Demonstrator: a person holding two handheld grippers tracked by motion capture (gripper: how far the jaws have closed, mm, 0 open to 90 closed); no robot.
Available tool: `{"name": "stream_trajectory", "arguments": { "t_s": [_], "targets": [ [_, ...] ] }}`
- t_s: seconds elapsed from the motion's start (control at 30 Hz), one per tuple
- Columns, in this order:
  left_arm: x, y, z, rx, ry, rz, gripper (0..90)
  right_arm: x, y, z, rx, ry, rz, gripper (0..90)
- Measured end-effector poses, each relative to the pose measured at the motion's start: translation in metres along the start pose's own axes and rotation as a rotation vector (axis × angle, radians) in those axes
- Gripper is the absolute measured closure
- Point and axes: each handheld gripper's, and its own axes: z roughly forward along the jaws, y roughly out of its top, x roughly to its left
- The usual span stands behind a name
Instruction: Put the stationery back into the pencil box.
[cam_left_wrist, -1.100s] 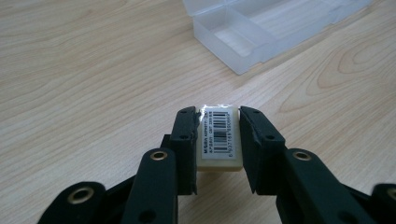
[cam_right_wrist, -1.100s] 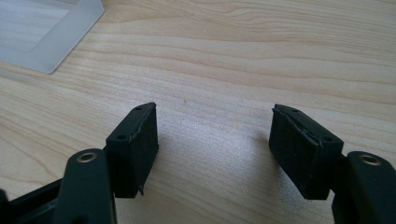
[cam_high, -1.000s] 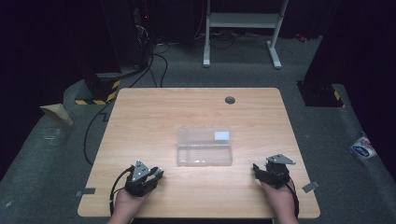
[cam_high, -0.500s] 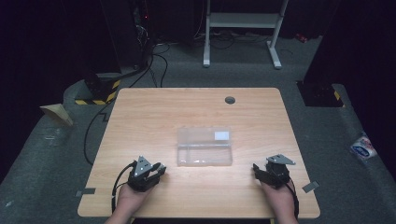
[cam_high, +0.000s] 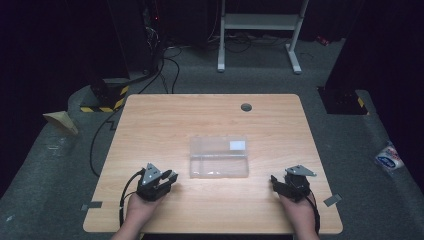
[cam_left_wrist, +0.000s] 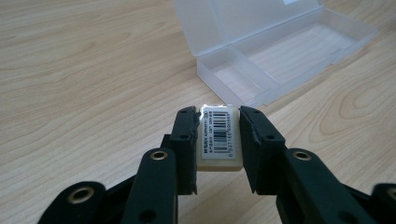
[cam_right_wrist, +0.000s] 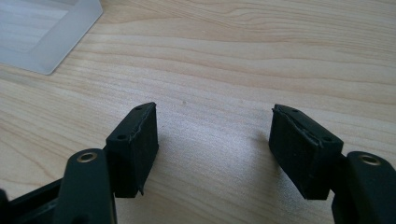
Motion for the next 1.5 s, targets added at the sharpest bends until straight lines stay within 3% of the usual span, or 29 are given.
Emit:
{"name": "stream_trajectory", "arguments": {
  "t_s": [0.33, 0.5, 0.63, 0.9, 1.27, 1.5],
  "targets": [
    [-0.008, 0.017, 0.01, -0.02, -0.002, 0.004, 67.8, 0.0, -0.001, -0.001, 0.001, -0.002, 0.0, 32.4],
    [-0.011, 0.025, 0.015, -0.039, -0.035, -0.017, 67.8, 0.0, -0.001, -0.001, 0.001, -0.002, 0.0, 32.4],
    [-0.015, 0.03, 0.019, -0.042, -0.041, -0.002, 67.8, 0.0, -0.001, -0.001, 0.001, -0.002, 0.0, 32.4],
    [-0.021, 0.037, 0.032, -0.04, -0.05, -0.015, 67.8, 0.0, -0.001, -0.001, 0.001, -0.002, 0.0, 32.4],
    [-0.025, 0.046, 0.062, 0.001, -0.012, -0.028, 67.8, 0.0, -0.001, -0.001, 0.001, -0.002, 0.0, 32.4],
    [-0.027, 0.044, 0.071, 0.025, 0.005, -0.036, 67.8, 0.0, -0.001, -0.001, 0.001, -0.003, -0.002, 32.5]
  ]
}}
